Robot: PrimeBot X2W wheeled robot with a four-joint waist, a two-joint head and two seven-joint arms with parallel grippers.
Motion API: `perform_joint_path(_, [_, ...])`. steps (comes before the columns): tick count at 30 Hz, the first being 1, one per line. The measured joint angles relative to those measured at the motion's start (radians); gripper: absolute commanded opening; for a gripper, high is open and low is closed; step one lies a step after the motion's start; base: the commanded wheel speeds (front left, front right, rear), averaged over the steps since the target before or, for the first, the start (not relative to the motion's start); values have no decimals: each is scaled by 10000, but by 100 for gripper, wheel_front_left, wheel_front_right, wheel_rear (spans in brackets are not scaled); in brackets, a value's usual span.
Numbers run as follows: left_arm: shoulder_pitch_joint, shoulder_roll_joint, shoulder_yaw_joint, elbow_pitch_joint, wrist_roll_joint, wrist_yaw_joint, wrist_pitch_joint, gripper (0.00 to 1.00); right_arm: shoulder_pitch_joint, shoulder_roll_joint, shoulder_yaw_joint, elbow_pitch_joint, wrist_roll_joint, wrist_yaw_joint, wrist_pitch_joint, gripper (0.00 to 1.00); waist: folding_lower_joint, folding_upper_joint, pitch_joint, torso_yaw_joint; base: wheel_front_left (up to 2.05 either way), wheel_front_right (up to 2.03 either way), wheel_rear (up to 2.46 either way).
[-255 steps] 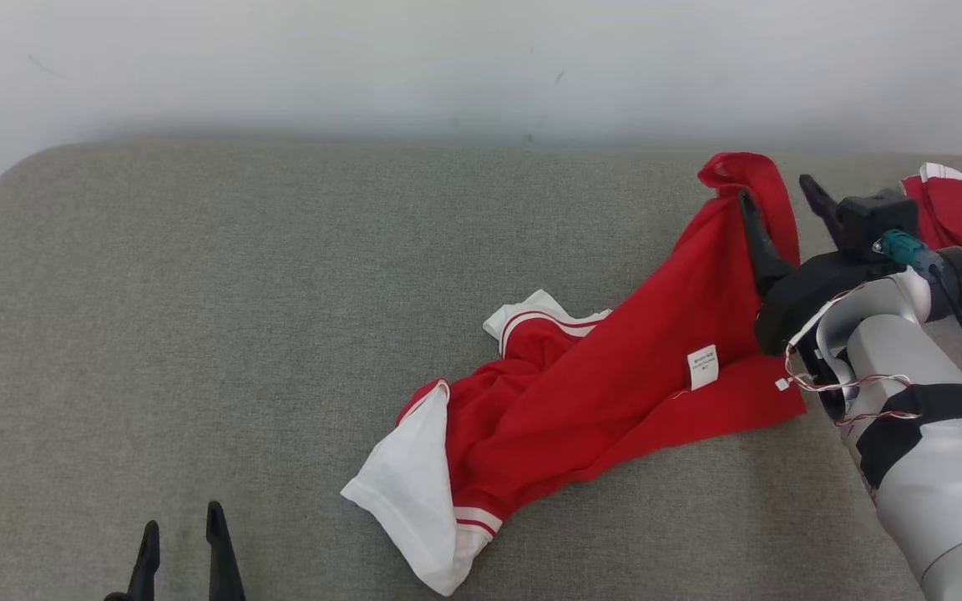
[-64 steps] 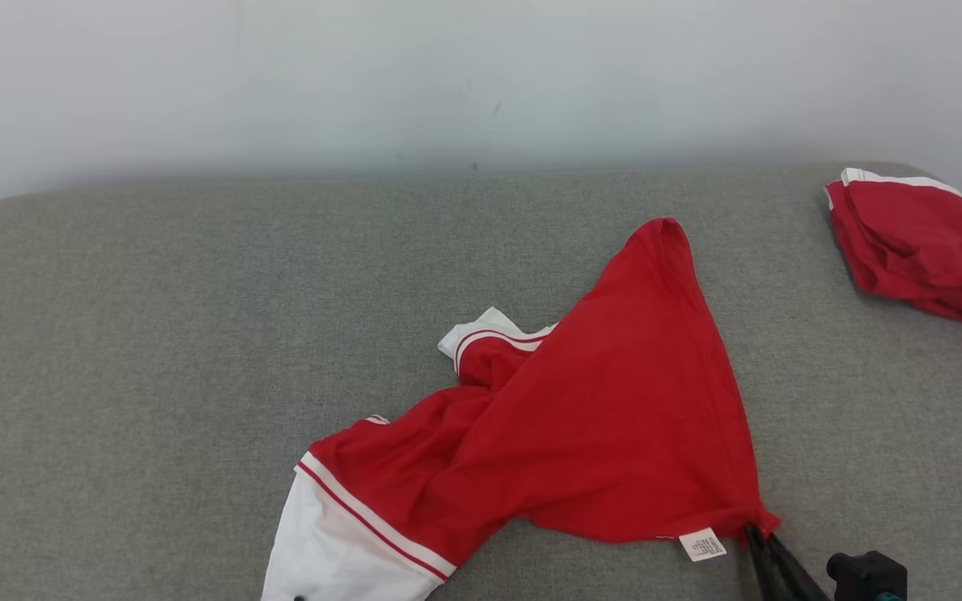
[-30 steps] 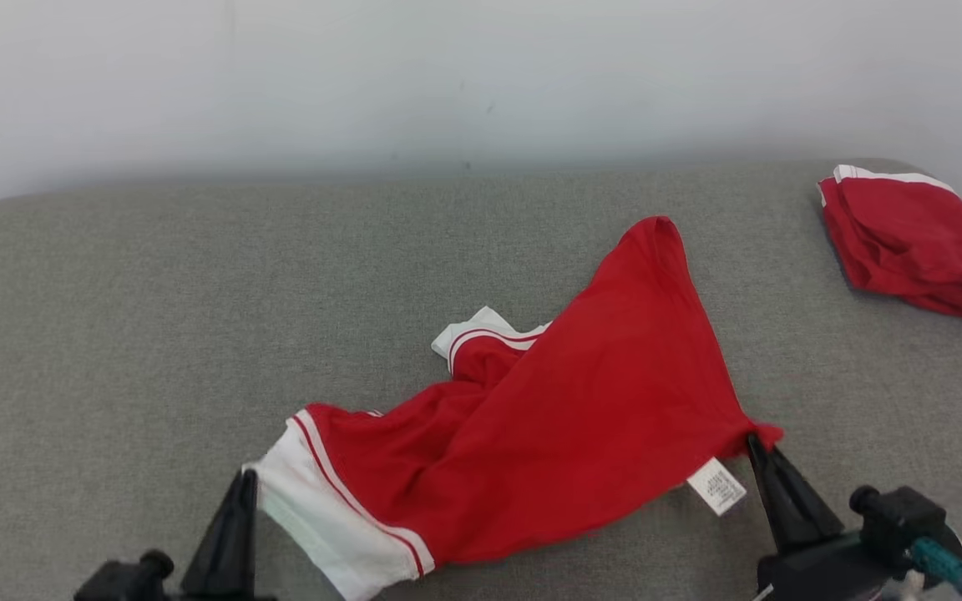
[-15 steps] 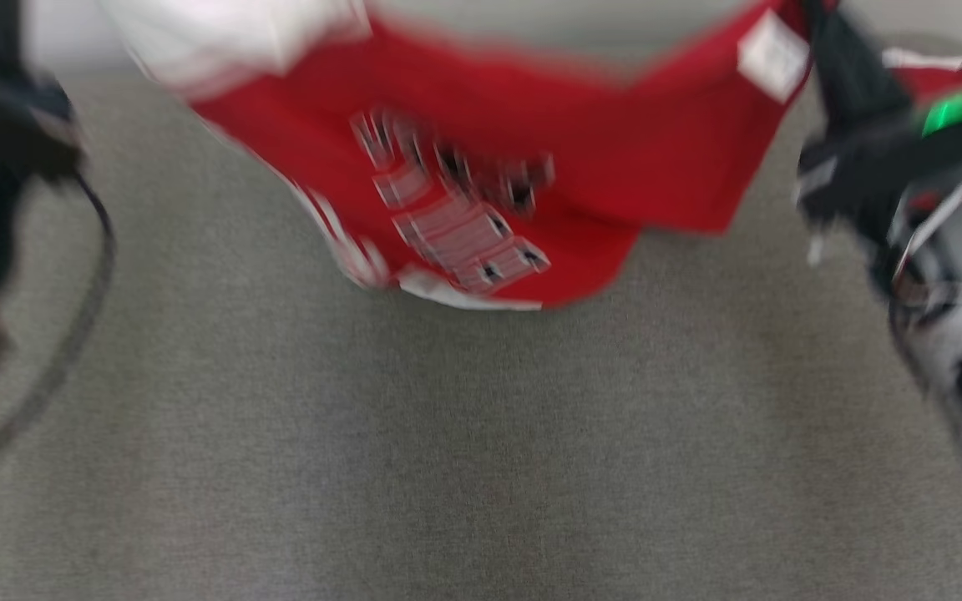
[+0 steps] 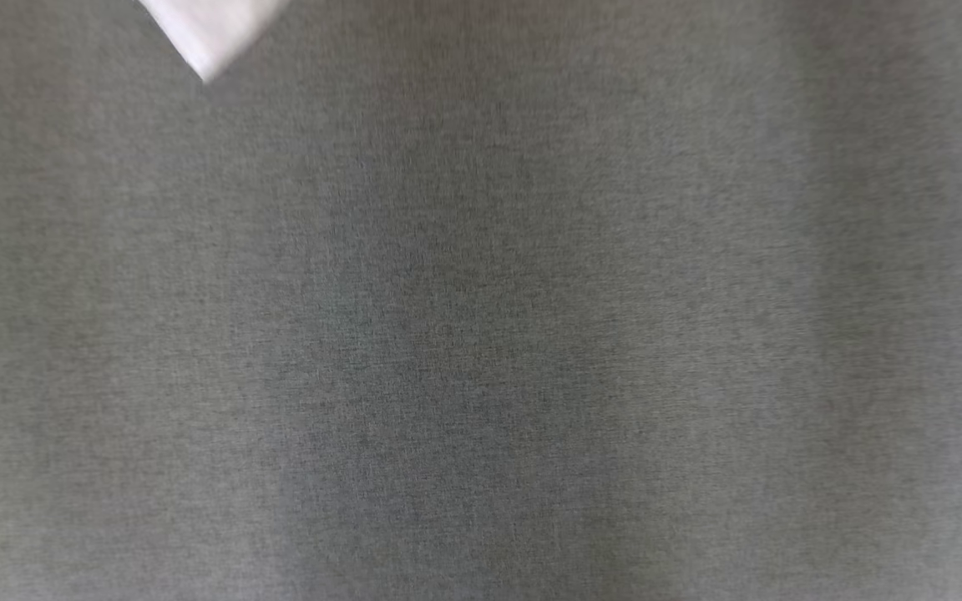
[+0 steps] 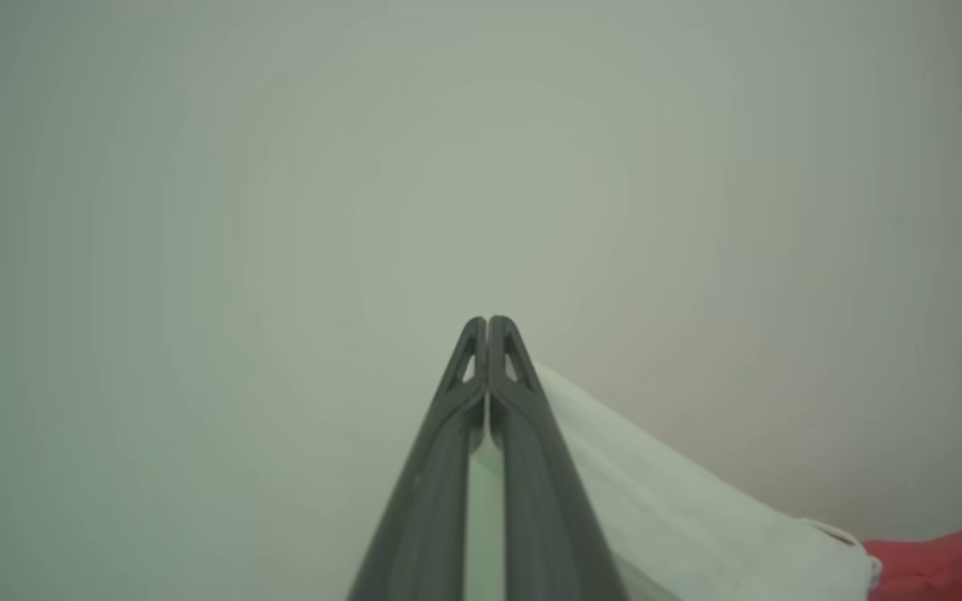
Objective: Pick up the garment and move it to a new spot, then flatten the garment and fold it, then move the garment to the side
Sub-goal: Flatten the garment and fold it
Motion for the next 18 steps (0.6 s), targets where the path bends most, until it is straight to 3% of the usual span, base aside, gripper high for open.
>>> perform_joint_path(8, [-2602,-412,-372,1553,173,-2,-798,0,-1813,316,410,1296,-98,0,-395,0,-1,0,1099,114,0,0,0])
perform_joint_path(18, [-3529,-679,-1381,2378,-171,-2,-1308,0,-2492,84,1129,1896,433,0,-826,0,-6,-2,1369,98,0,0,0])
